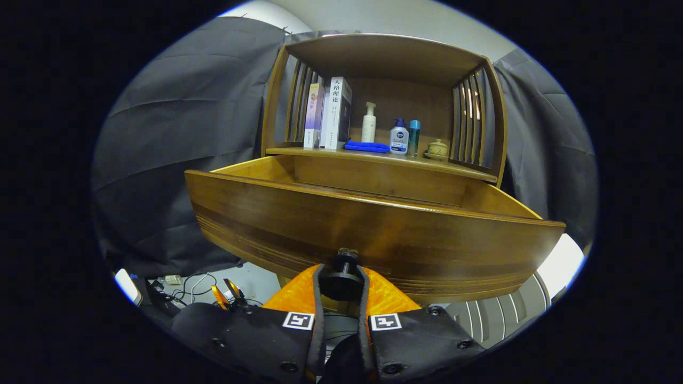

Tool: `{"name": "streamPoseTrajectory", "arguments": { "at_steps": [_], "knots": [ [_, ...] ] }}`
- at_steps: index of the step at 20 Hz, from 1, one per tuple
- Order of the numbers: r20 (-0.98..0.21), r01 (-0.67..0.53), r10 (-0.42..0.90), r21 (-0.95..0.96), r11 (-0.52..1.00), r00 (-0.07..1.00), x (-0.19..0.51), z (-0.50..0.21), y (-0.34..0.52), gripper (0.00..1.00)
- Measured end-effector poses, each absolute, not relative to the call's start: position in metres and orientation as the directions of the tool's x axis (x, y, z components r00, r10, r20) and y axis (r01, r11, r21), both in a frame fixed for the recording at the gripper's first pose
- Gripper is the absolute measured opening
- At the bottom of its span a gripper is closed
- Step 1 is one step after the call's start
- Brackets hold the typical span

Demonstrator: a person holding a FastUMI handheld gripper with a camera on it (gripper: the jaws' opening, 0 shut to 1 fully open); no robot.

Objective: Pull open the drawer, take out the items inside it, and place them on the countertop above the cabinet.

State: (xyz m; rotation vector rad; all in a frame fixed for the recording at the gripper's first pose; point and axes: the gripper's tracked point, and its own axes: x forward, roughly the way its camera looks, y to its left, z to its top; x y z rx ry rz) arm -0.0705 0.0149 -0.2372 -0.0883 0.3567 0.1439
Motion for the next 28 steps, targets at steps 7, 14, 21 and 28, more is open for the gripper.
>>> {"name": "streamPoseTrajectory", "arguments": {
  "at_steps": [7, 14, 21, 28],
  "knots": [
    [-0.390, -0.160, 0.143, -0.011, 0.987, 0.910, -0.083, -0.229, 0.009, 0.67],
    [-0.289, -0.161, 0.138, -0.059, 0.985, 0.947, -0.091, -0.160, -0.017, 0.98],
    [-0.335, -0.096, 0.101, 0.031, 0.995, 0.937, -0.033, -0.115, -0.040, 0.98],
    [-0.451, -0.063, 0.072, 0.037, 0.997, 0.890, 0.033, -0.100, -0.045, 0.98]
  ]
}}
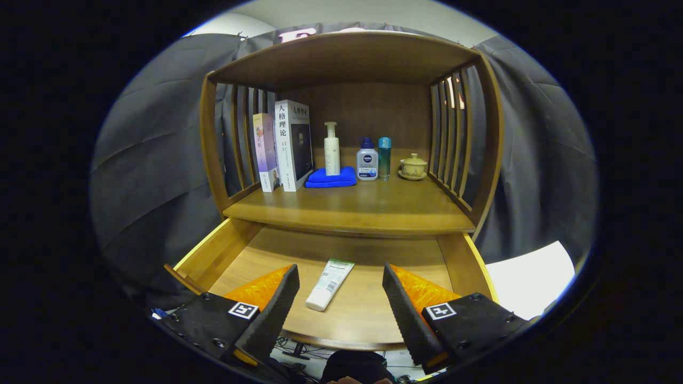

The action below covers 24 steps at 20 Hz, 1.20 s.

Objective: Pull open the drawer, take out the items inside it, and place them on the countertop above the cabinet.

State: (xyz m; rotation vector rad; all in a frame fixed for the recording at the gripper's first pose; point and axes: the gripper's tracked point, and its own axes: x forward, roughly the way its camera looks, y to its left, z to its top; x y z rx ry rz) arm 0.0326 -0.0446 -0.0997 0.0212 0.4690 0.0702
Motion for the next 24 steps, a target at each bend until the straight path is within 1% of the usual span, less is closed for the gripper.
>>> {"name": "streamPoseTrajectory", "arguments": {
  "at_steps": [2, 5, 7, 10, 12, 15, 17, 20, 22, 24],
  "knots": [
    [-0.489, -0.070, 0.081, 0.040, 0.997, 0.869, 0.050, -0.103, -0.040, 0.98],
    [-0.594, -0.091, 0.123, 0.083, 0.992, 0.795, 0.068, -0.124, -0.024, 0.98],
    [-0.634, -0.094, 0.110, 0.059, 0.994, 0.765, 0.082, -0.134, -0.022, 0.98],
    [-0.718, -0.117, 0.139, 0.081, 0.990, 0.681, 0.097, -0.156, -0.010, 0.98],
    [-0.770, -0.121, 0.131, 0.070, 0.990, 0.624, 0.101, -0.168, -0.009, 0.98],
    [-0.819, -0.133, 0.092, 0.019, 0.991, 0.566, 0.109, -0.186, -0.010, 0.98],
    [-0.843, -0.115, 0.108, 0.055, 0.992, 0.526, 0.113, -0.196, -0.003, 0.98],
    [-0.883, -0.054, 0.141, 0.131, 0.990, 0.447, 0.116, -0.210, 0.004, 0.98],
    [-0.903, -0.007, 0.136, 0.146, 0.989, 0.407, 0.120, -0.219, 0.003, 0.98],
    [-0.914, 0.009, 0.116, 0.130, 0.992, 0.390, 0.123, -0.228, -0.003, 0.97]
  ]
}}
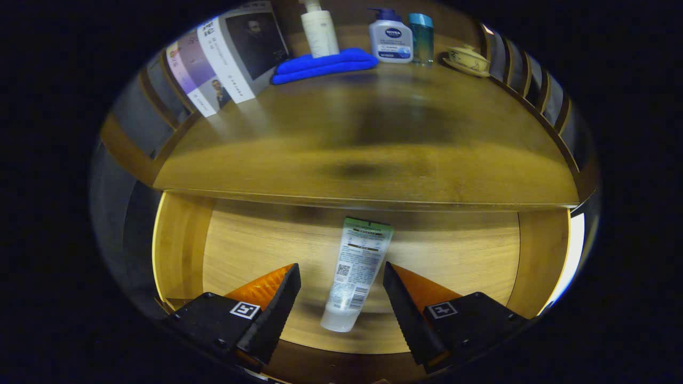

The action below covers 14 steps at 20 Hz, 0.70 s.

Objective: Pull open the drawer, take out the items inside it, and place them on the countertop above the cabinet.

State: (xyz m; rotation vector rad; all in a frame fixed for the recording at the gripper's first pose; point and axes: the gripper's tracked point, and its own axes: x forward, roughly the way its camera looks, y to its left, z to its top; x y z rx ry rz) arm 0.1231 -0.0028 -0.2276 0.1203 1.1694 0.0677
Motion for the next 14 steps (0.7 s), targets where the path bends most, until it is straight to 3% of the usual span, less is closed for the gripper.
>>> {"name": "streamPoseTrajectory", "arguments": {
  "at_steps": [5, 12, 14],
  "knots": [
    [-0.938, -0.001, 0.101, 0.107, 0.994, 0.331, 0.118, -0.243, -0.006, 0.94],
    [-0.955, -0.036, 0.103, 0.097, 0.995, 0.279, 0.105, -0.254, -0.002, 0.53],
    [-0.948, -0.042, 0.123, 0.116, 0.992, 0.295, 0.106, -0.251, 0.000, 0.46]
  ]
}}
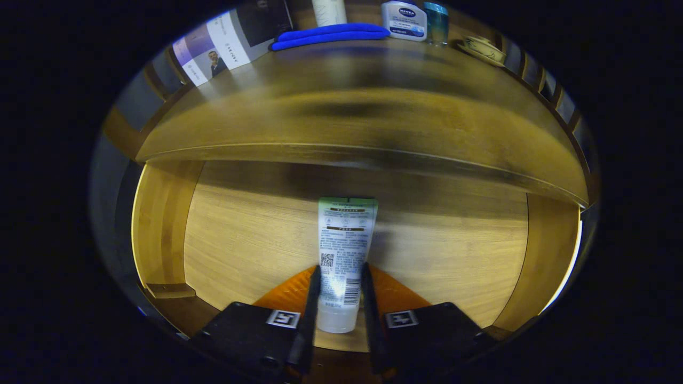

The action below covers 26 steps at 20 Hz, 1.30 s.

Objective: Pull open the drawer, take out the items inside it, and place them on the countertop above the cabinet.

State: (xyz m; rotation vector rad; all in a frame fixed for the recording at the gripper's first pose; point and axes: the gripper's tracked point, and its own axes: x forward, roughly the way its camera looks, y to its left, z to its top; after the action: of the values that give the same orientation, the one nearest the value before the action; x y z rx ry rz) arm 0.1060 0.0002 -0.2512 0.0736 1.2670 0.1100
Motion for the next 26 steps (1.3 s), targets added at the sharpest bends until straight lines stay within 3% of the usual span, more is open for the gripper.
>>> {"name": "streamPoseTrajectory", "arguments": {
  "at_steps": [4, 16, 26],
  "knots": [
    [-0.940, -0.115, 0.195, 0.169, 0.979, 0.280, 0.092, -0.242, 0.015, 0.43],
    [-0.876, -0.248, 0.313, 0.232, 0.941, 0.368, 0.069, -0.181, 0.039, 0.43],
    [-0.787, -0.247, 0.362, 0.271, 0.930, 0.499, 0.080, -0.116, 0.033, 0.43]
  ]
}}
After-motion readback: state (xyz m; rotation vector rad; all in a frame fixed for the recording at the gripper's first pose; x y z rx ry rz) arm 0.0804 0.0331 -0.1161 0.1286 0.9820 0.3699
